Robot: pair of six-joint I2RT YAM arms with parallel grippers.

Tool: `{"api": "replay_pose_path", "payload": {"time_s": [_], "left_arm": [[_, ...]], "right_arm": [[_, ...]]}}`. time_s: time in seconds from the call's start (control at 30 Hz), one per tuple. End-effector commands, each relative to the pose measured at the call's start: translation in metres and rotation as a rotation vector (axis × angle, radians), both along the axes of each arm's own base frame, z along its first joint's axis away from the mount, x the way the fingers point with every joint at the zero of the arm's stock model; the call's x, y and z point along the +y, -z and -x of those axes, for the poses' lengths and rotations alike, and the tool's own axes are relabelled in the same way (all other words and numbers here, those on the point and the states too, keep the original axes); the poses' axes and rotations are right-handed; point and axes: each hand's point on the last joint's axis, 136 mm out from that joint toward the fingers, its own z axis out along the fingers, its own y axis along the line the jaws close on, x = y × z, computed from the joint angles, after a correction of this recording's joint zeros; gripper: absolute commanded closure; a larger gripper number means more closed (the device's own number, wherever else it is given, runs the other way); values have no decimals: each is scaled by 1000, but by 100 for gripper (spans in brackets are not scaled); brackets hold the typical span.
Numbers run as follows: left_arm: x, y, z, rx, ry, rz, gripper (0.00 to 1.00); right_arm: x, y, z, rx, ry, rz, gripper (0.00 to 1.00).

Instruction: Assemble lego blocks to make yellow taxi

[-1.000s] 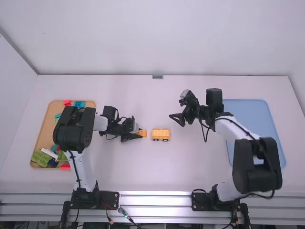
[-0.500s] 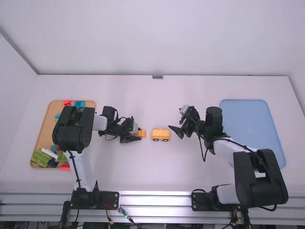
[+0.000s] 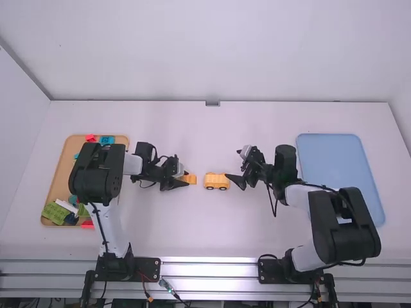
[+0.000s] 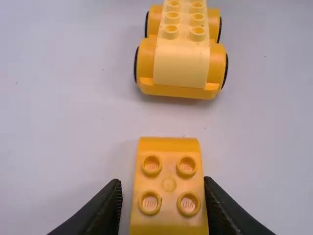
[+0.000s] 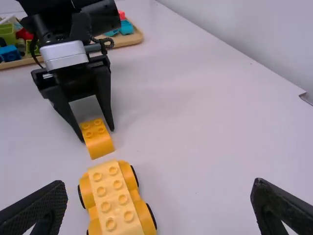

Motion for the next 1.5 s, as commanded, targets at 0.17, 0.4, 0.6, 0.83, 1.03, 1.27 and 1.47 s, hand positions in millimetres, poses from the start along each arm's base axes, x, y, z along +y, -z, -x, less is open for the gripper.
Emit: {"api": "replay_pose_path", "payload": {"time_s": [0.17,0.4,0.6,0.83,1.03,1.27,1.47], "left_arm": [[6,12,12,11,2,3,54],[7,15,8,1,-45,12,71],[5,13,4,-16,-58,26,73],[1,-12,-4,3,-69,81,71],[1,-50,-5,-9,-103,88,68],[-10,-79,5,-65,-74,149,67],[-24,-79,8,-36,-67,164,65]], "right_arm": [[2,3,5,7,-24,-3,1],[2,3,5,10,-22,-5,1],[5,7,10,9,-43,14,1],[12,26,21,5,-93,82,1],[19,43,23,0,-143,64,1],[24,68,26,-83,-225,58,1],[30,89,26,-127,-259,59,1]]}}
